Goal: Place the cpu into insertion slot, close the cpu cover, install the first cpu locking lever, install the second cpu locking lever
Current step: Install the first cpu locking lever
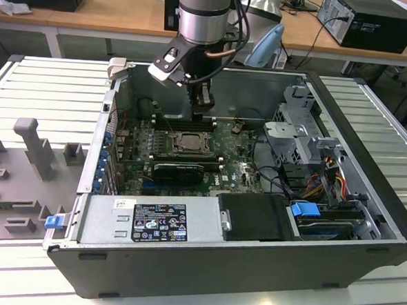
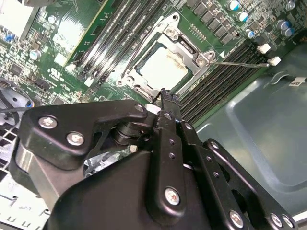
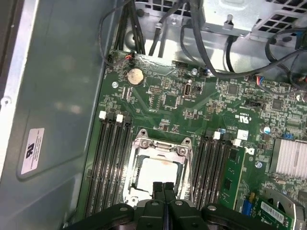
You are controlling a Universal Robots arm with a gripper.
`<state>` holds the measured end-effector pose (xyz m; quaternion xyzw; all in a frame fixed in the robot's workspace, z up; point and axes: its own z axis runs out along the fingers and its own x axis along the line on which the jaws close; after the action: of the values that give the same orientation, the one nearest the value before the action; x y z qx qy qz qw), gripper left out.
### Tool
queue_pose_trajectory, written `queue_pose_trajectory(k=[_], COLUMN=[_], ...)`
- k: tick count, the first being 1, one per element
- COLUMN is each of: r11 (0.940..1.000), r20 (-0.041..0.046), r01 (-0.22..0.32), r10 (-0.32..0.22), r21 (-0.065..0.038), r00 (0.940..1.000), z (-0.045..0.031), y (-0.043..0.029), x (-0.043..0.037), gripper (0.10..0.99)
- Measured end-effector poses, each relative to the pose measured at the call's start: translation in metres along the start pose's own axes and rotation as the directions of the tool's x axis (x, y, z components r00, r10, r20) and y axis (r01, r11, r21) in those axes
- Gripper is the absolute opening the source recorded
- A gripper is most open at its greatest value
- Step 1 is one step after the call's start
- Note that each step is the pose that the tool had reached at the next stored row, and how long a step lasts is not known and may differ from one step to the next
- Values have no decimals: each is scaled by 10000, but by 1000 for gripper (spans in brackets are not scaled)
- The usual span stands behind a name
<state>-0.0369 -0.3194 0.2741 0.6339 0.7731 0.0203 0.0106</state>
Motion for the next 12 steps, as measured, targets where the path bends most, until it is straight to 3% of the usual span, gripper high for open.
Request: queue_pose_trajectory(k=[7, 12], r11=[9987, 9906], r20=[-22, -62], r01=[508, 1371], r10=[-508, -1371], r21=[5, 9], r00=[9987, 9905], z=[0, 0], y=[0, 0], x=[0, 0], gripper=[106, 106])
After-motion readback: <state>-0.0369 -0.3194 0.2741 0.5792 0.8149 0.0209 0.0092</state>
